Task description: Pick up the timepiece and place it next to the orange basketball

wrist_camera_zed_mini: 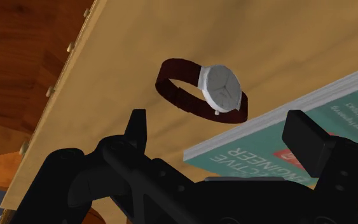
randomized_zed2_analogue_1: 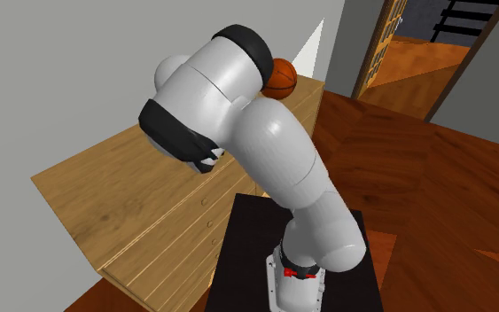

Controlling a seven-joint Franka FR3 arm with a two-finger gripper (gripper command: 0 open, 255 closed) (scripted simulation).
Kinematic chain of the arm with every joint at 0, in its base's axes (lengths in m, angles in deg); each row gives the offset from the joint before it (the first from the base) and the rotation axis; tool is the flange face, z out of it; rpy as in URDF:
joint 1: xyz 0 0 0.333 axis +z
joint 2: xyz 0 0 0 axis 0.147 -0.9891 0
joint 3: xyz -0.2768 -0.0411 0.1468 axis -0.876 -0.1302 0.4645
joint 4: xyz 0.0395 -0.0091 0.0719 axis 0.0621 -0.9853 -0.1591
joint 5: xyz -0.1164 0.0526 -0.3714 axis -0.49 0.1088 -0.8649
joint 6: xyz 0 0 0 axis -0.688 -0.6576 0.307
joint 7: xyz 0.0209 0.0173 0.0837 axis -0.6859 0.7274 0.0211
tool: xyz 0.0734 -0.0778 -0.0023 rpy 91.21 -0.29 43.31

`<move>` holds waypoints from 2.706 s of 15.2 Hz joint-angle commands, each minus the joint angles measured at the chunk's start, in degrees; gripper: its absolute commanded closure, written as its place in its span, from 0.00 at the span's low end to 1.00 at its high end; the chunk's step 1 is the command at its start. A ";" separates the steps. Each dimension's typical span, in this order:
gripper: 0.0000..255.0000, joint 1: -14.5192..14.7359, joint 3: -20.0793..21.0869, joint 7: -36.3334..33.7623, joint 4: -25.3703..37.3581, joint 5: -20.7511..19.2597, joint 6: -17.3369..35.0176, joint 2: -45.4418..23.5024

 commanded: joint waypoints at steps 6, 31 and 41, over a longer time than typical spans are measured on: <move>0.00 -7.15 6.05 0.48 2.19 0.71 2.51 2.75; 0.00 10.92 -5.69 -2.69 -0.39 -0.77 -12.73 0.47; 0.00 4.62 -0.46 -1.92 0.61 0.37 -9.59 2.89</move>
